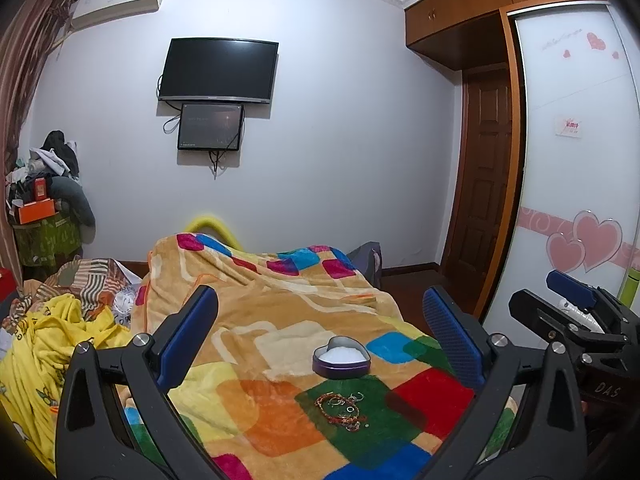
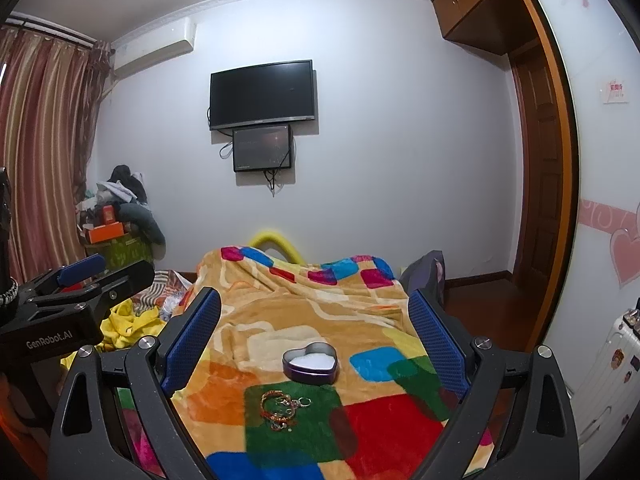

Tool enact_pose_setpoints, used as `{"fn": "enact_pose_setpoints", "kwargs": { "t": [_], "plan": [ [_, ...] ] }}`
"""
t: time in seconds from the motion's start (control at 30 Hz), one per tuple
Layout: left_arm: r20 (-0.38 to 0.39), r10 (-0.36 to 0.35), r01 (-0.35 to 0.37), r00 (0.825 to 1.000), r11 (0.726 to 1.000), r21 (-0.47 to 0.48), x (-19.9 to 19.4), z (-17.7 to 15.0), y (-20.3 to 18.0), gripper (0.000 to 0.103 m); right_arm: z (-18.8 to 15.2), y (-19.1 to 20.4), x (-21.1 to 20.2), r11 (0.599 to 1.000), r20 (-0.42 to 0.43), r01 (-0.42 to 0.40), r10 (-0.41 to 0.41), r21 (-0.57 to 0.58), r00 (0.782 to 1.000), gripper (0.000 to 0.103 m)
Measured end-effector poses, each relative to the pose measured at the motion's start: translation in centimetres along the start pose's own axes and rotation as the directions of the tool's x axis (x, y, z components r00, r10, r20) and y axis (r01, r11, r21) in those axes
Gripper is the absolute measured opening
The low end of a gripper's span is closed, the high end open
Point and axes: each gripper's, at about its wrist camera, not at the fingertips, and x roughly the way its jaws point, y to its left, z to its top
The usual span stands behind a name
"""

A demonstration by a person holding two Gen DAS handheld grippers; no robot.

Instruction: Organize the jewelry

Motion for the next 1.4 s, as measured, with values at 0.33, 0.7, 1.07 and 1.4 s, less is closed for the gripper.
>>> {"fn": "enact_pose_setpoints", "kwargs": {
  "t": [0.33, 0.7, 1.07, 1.4],
  "plan": [
    [-0.132, 0.033, -0.036, 0.991, 0.999, -0.016, 5.2, -2.1, 1.7, 0.103, -2.2, -1.2, 3.8, 1.000, -0.109, 0.021, -0.019, 0.009, 0.994, 0.094],
    [-0.387, 0.037, -0.052, 0.921, 0.998, -0.028, 13.2, -8.2, 4.1, 0.099, -6.7, -2.4, 9.3, 1.000, -0.335, 0.001, 0.000, 0.002, 0.942, 0.093],
    [-0.579, -0.080, 0.064, 0.811, 0.997, -0.048, 19.3, -12.6, 3.4, 0.064, -11.3, -2.9, 14.4, 0.992, -0.526, -0.114, 0.120, 0.045, 0.842, 0.060],
    [-0.663, -0.148, 0.141, 0.734, 0.988, -0.063, 22.0, -14.9, 2.6, 0.033, -13.1, -2.6, 17.3, 0.978, -0.600, -0.202, 0.195, 0.057, 0.776, 0.041]
  ]
}}
